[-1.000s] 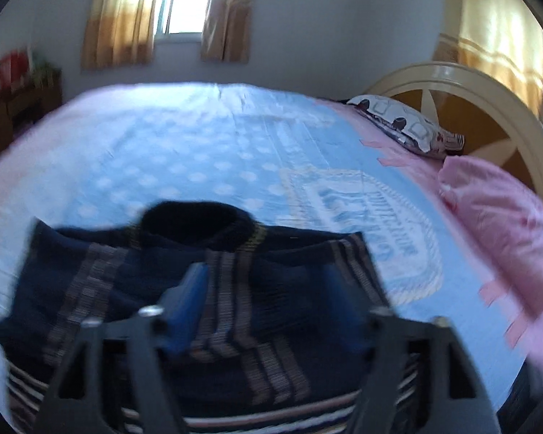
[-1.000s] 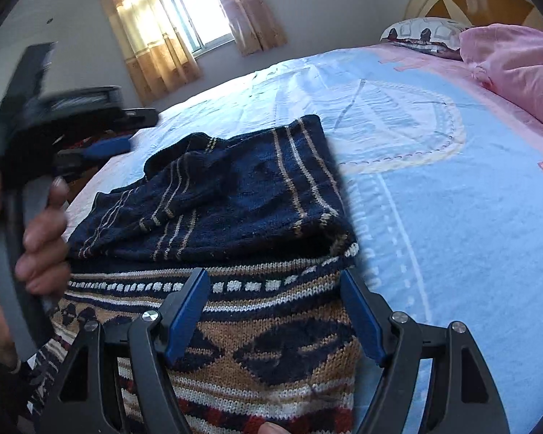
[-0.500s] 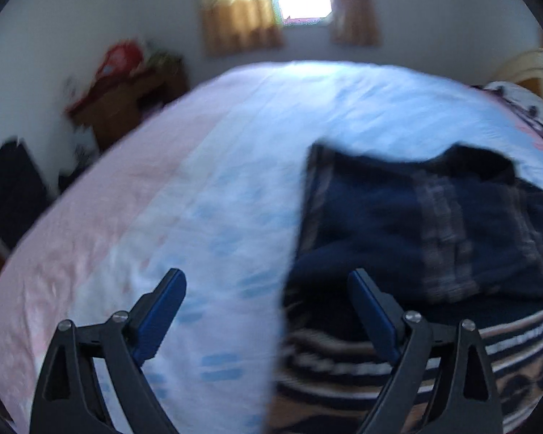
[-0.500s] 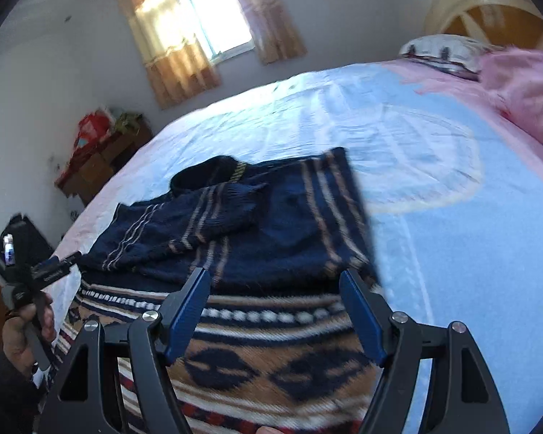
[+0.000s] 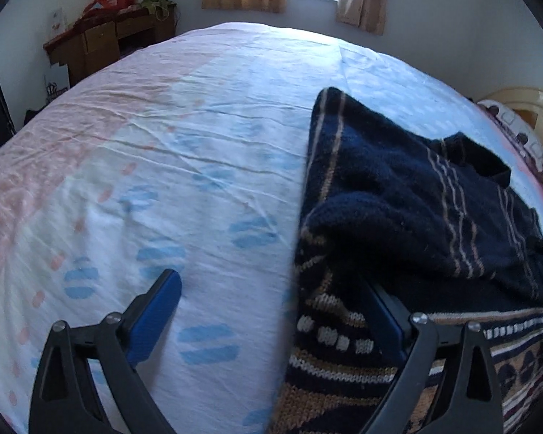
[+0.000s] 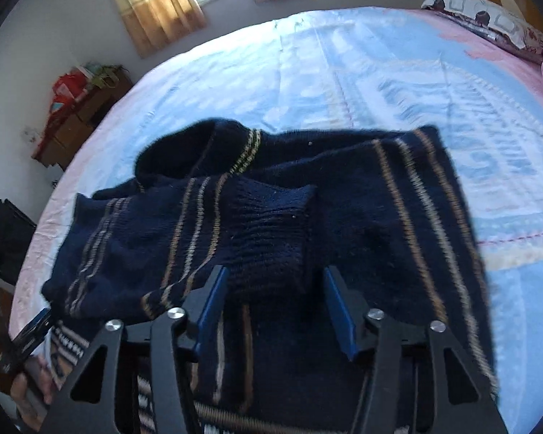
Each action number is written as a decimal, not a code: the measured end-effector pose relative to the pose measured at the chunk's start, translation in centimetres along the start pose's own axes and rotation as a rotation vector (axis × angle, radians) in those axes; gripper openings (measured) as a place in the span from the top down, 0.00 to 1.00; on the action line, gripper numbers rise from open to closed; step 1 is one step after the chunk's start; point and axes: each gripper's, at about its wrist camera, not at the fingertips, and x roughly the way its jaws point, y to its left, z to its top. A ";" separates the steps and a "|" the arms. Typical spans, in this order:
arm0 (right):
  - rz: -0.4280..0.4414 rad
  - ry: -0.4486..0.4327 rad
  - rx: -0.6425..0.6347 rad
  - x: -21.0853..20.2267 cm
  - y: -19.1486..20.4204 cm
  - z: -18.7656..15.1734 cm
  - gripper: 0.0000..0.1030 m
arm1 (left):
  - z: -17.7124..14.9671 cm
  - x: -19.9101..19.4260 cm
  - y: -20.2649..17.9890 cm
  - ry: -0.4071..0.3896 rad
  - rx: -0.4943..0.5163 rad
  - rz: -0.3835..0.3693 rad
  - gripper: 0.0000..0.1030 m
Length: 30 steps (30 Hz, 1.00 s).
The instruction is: Fold small clothes
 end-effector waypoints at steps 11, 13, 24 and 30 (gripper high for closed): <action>-0.198 -0.136 -0.111 -4.6 0.0 0.7 0.94 | -0.2 -0.9 1.3 -0.021 -0.045 -0.064 0.04; -0.228 -0.106 -0.097 -3.9 -0.9 0.4 0.94 | -0.2 -1.0 1.6 -0.030 -0.062 -0.086 0.04; -0.321 -0.078 -0.069 -3.7 -2.9 0.0 0.80 | 1.4 -4.4 2.6 -0.153 -0.143 -0.142 0.02; -0.119 -0.143 -0.137 -5.3 1.1 -0.1 0.48 | 2.8 -3.1 -1.2 -0.147 0.019 -0.014 0.00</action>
